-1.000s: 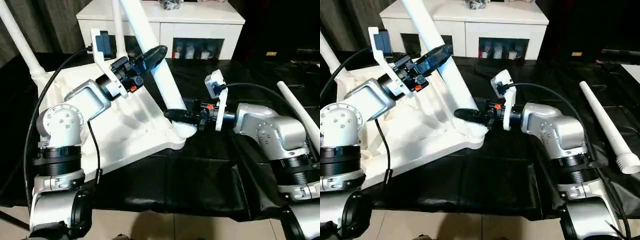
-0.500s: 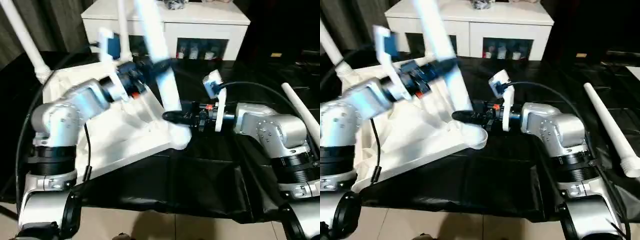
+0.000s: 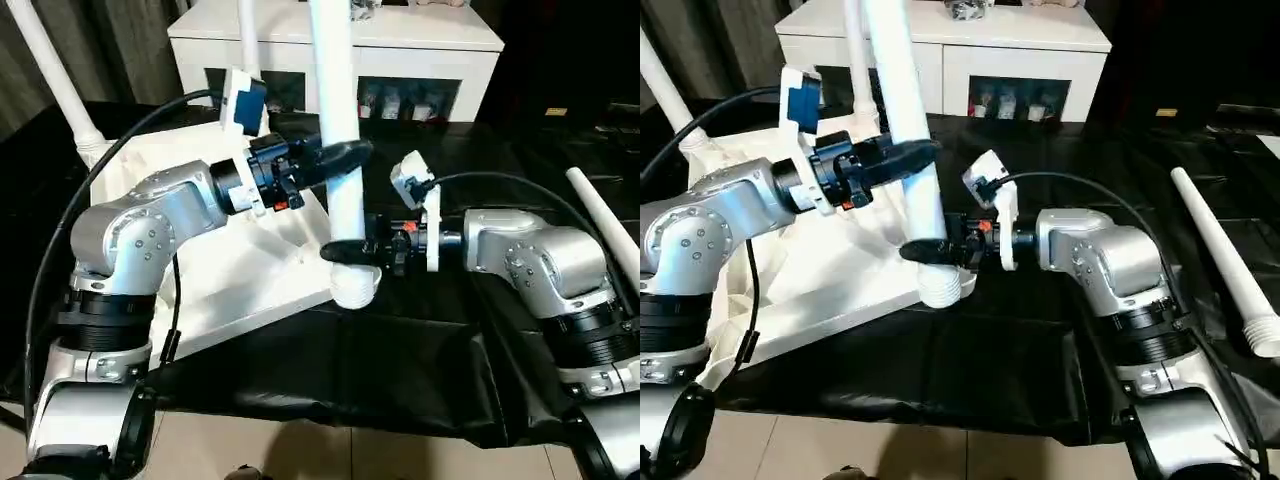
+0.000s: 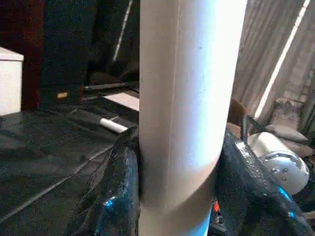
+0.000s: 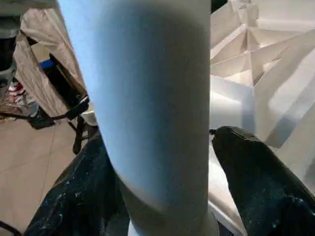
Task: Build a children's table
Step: Pick table leg
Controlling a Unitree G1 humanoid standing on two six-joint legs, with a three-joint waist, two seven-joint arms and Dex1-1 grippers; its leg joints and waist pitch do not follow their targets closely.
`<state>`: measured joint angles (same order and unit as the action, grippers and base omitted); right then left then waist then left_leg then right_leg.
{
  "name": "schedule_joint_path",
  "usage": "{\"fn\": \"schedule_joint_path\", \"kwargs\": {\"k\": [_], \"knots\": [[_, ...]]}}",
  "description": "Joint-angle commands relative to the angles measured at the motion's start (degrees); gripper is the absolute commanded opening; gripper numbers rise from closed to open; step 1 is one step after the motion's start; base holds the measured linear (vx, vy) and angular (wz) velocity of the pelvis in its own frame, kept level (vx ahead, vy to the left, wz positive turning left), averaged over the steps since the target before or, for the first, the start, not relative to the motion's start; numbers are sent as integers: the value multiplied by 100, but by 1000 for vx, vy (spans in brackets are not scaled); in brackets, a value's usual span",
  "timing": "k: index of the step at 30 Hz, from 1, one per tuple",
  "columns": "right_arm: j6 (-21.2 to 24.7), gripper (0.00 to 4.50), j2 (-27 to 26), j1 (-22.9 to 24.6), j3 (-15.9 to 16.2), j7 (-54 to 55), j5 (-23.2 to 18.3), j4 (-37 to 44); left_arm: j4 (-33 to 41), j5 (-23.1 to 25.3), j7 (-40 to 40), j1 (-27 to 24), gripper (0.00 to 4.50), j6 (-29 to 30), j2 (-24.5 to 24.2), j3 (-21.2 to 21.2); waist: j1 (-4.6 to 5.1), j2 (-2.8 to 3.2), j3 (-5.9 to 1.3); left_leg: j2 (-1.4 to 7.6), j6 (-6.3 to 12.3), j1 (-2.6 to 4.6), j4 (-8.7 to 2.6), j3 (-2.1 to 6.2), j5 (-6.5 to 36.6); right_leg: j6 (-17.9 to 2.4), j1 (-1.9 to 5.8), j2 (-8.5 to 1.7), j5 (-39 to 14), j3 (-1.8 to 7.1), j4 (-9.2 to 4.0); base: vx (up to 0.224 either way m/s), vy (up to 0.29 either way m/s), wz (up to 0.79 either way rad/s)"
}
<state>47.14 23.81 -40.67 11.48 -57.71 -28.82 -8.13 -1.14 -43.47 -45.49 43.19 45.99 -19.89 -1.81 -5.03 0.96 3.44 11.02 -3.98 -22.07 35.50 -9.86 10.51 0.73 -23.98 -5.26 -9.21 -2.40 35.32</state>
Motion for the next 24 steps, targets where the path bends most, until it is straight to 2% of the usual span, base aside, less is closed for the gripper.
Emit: {"fn": "schedule_joint_path", "kwargs": {"k": [1,4,6,8,11,13,15,17,19,20,24], "knots": [[13,316,14,-168,34,-12,59,-72,181,9,-111,0,180,-56,-37,62,3,-59,-455,94,-74,93,-426,-14,884,-1332,333,-176,-942,145,-303,0,0,0],[20,316,2,-160,69,-61,73,-66,200,17,-168,-9,180,-60,-46,106,3,-62,-456,92,-68,90,-424,-16,853,-1335,336,-174,-910,147,-300,0,0,0],[13,281,-1,-145,84,-71,86,-60,210,31,-215,-13,180,-68,-56,138,-2,-44,-457,94,-71,100,-424,-14,866,-1336,328,-175,-938,147,-301,0,0,0],[17,281,-3,-138,85,-74,87,-59,207,30,-217,-14,180,-67,-49,133,1,-41,-459,92,-71,97,-422,-15,876,-1351,333,-171,-892,146,-297,0,0,0],[42,241,-4,-107,81,-93,71,-34,200,47,-240,-18,180,-70,-32,124,3,-38,-462,93,-64,95,-421,-12,854,-1375,337,-171,-829,144,-290,0,0,0],[44,236,7,-92,86,-101,73,-16,201,51,-246,-20,180,-71,-30,123,3,-38,-462,93,-63,100,-421,-14,877,-1385,335,-170,-835,143,-294,0,0,0],[60,207,36,-52,82,-125,77,33,191,90,-250,-21,180,-98,-28,127,1,-42,-464,94,-63,98,-419,-13,852,-1387,338,-173,-814,144,-289,0,0,0],[65,206,40,-42,74,-125,75,42,188,150,-220,-23,180,-134,-37,143,1,-56,-462,93,-61,100,-419,-16,869,-1383,338,-171,-845,144,-296,0,0,0],[88,201,48,6,42,-131,65,90,95,3,-76,0,180,152,19,58,0,-57,-462,97,-64,101,-421,-14,866,-1378,336,-172,-859,144,-292,0,0,0],[88,199,48,6,42,-131,65,90,95,3,-76,0,236,152,19,58,3,-60,-462,95,-67,99,-417,-19,861,-1385,338,-171,-841,147,-286,0,0,0],[115,193,-6,143,-99,62,23,206,102,110,-54,-143,284,114,-47,86,-6,-68,-465,94,-55,92,-419,-13,811,-1346,340,-178,-872,148,-291,0,0,0]]}}
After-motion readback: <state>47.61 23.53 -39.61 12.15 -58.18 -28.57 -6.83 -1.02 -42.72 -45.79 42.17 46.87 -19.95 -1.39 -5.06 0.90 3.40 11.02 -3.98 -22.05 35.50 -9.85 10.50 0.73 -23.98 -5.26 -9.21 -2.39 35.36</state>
